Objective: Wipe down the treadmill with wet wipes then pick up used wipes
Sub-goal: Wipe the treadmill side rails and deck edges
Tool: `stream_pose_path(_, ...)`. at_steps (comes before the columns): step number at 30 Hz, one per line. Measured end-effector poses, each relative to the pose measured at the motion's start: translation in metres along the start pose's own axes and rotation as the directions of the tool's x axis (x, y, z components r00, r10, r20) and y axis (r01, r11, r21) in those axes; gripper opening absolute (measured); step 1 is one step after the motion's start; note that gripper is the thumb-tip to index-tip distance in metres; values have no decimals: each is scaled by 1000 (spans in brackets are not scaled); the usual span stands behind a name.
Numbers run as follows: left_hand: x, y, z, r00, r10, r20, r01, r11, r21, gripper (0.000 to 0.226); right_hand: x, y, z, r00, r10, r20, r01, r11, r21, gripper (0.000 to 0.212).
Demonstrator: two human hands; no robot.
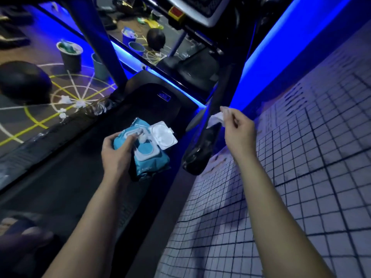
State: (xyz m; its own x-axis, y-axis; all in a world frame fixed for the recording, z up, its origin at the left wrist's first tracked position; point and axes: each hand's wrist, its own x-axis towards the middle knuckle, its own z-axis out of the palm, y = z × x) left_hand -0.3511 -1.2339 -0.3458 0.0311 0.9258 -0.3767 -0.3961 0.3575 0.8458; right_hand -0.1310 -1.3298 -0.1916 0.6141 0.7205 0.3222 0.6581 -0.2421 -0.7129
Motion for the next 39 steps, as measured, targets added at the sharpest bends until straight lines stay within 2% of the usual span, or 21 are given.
stream_pose_path(3,-6,-4,-3,1000,-13,-6,13,1000,-11,40,12,21,13,979,-22,201,41,995,-91,26)
stream_pose_path(5,-10,-10,-13,999,-33,4,33,999,-17,43,-2,32,21,966,-64,249,97,988,-123,24)
stream_pose_path(9,-20,-26,-31,998,-62,3,62,998,3,33,-48,29,27,964,-148,223,146,989,25,20)
stream_pose_path(12,-25,-26,-30,998,-64,-3,64,998,0,32,-84,15,27,948,-191,255,161,978,136,21)
stream_pose_path(15,-24,-13,-23,998,-66,-5,66,997,-26,37,-93,4,28,942,-108,318,19,962,271,22)
stream_pose_path(16,-23,-8,-20,998,-60,3,60,998,-27,38,-85,4,26,961,-42,273,-52,942,331,22)
stream_pose_path(18,-23,2,-15,999,-24,24,25,1000,-19,38,-54,5,20,983,164,86,-185,858,479,21)
stream_pose_path(20,-27,11,-11,999,16,40,-15,1000,-11,36,-15,11,9,949,307,-77,-222,818,531,24)
stream_pose_path(22,-31,13,-9,998,41,57,-43,999,17,34,11,17,3,938,329,-113,-237,843,483,26)
stream_pose_path(26,-33,8,-10,995,40,87,-45,997,56,37,20,28,18,928,373,9,-343,841,418,16)
stream_pose_path(29,-33,0,-10,995,11,96,-14,1000,25,37,12,26,24,920,389,46,-373,833,410,21)
stream_pose_path(32,-32,-2,-10,997,-2,82,1,1000,14,37,15,22,23,946,325,-12,-306,901,307,16)
stream_pose_path(34,-32,-1,-10,997,-5,79,3,1000,16,39,18,23,21,963,242,-119,-226,964,138,7)
stream_pose_path(37,-34,2,-9,997,2,80,-4,1000,27,40,17,31,25,969,88,-229,-118,985,-122,13)
stream_pose_path(39,-36,6,-8,997,3,82,-5,1000,27,41,8,32,29,976,111,-187,-127,989,-73,21)
